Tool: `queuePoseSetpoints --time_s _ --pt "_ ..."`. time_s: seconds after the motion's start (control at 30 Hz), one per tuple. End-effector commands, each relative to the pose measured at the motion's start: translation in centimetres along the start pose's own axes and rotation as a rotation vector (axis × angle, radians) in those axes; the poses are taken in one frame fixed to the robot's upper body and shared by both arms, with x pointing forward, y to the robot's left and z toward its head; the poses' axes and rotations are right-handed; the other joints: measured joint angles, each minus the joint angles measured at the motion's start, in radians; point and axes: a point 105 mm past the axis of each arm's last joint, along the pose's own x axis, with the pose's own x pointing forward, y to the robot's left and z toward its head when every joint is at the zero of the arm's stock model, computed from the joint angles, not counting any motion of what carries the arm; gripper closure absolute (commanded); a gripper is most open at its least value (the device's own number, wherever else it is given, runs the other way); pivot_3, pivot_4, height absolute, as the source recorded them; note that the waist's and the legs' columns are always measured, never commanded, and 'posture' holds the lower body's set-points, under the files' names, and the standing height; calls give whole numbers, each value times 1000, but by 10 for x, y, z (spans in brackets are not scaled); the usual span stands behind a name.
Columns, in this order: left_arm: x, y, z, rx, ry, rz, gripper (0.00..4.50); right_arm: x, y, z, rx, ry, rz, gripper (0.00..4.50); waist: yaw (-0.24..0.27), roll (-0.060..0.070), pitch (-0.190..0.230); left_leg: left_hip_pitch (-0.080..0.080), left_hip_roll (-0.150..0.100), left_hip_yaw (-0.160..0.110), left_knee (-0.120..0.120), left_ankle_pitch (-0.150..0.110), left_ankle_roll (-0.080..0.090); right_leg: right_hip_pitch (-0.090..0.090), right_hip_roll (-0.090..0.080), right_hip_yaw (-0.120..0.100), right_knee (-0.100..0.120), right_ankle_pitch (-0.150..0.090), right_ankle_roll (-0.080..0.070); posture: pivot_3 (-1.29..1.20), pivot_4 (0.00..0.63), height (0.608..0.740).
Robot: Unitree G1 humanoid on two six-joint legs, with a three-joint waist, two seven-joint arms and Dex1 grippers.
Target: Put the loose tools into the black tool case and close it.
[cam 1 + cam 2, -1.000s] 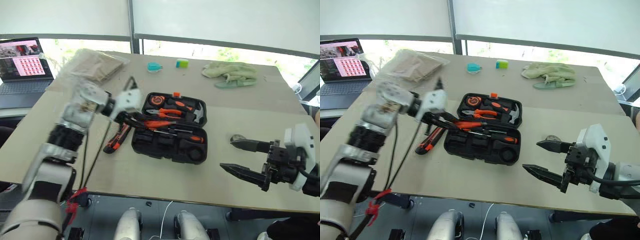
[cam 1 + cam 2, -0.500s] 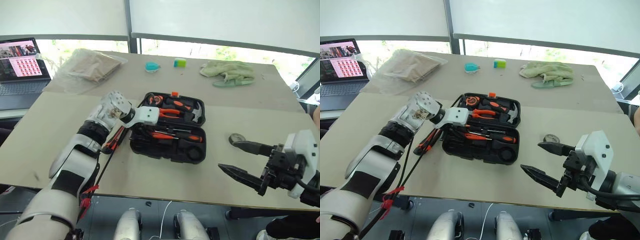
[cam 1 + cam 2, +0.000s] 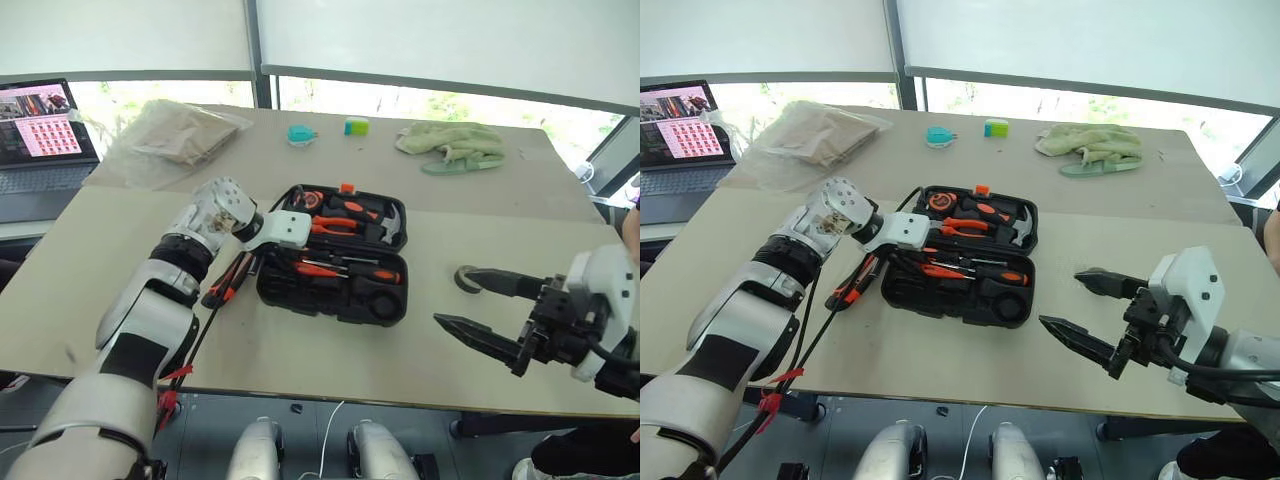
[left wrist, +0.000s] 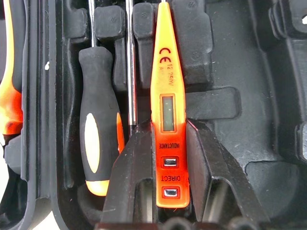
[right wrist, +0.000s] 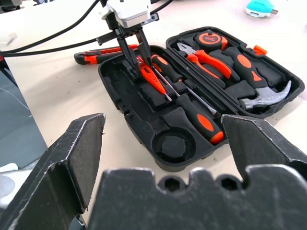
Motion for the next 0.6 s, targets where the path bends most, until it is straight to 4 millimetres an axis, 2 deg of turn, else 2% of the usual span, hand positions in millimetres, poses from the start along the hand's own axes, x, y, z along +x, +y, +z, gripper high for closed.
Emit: queuePoseSetpoints --time_s 0.03,0.27,0.37,0.6 --pt "-12 -4 -12 -30 18 -1 4075 1 0 8 -29 -32 8 0 -2 0 0 0 0 0 0 0 0 0 0 0 0 0 0 0 150 740" --pt "-24 2 0 -60 -61 17 4075 4 4 7 -23 -31 32 0 0 0 0 -1 0 0 0 0 0 -1 0 0 0 0 0 0 150 740" --pt "-21 0 -5 -18 -15 8 4075 5 4 7 -21 -37 32 0 1 0 0 -1 0 0 0 0 0 -1 0 0 0 0 0 0 150 740" --pt "-7 5 0 -10 -17 30 4075 6 4 9 -15 -52 28 0 3 0 0 -1 -1 0 0 0 0 -1 0 0 0 0 0 0 150 740"
